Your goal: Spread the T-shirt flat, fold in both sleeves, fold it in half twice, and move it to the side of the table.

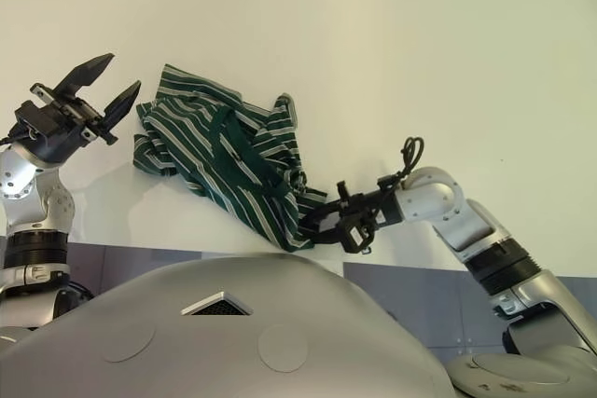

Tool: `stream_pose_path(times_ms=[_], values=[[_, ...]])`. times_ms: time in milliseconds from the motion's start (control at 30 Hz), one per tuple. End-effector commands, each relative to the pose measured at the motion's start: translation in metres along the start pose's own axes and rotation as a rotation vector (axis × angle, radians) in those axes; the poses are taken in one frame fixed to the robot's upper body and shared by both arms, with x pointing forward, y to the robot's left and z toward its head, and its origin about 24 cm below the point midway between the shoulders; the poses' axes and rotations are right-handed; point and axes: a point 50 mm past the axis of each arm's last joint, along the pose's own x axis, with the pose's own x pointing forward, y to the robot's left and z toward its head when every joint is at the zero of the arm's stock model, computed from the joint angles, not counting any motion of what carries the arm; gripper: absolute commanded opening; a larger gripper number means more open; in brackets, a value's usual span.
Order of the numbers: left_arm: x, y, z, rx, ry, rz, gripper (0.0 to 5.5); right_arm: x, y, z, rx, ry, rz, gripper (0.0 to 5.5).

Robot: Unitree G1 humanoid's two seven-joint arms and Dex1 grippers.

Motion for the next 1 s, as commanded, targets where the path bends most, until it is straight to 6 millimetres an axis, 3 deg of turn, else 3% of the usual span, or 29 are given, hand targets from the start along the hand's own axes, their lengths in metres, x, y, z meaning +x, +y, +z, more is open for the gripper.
stream_pose_path(times_ms=[33, 100, 233, 500, 633, 833, 1000], values=[[0.002, 0.002, 0.001, 0.009, -0.009, -0.002, 2.22, -0.016, 0.003, -0.010, 0.065, 0.114, 0.000, 2.36], [0.002, 0.002, 0.002, 0.008, -0.012, 0.000, 2.22, -0.018, 0.002, -0.009, 0.054, 0.119, -0.007, 2.67], [0.002, 0.001, 0.002, 0.005, -0.015, 0.002, 2.22, -0.034, 0.002, -0.005, 0.040, 0.114, -0.005, 2.67], [0.003, 0.003, 0.002, 0.008, -0.014, 0.004, 2.22, -0.060, -0.024, 0.005, 0.019, 0.038, -0.152, 2.67], [0.003, 0.004, 0.002, 0.009, -0.017, 0.003, 2.22, -0.071, -0.038, -0.007, 0.046, 0.073, -0.254, 2.67], [0.007, 0.005, 0.002, 0.010, -0.025, 0.000, 2.22, -0.067, -0.122, 0.011, -0.167, -0.003, -0.720, 2.67], [0.007, 0.002, 0.002, 0.005, -0.025, -0.009, 2.22, -0.030, -0.146, 0.010, -0.207, 0.002, -0.748, 2.67]])
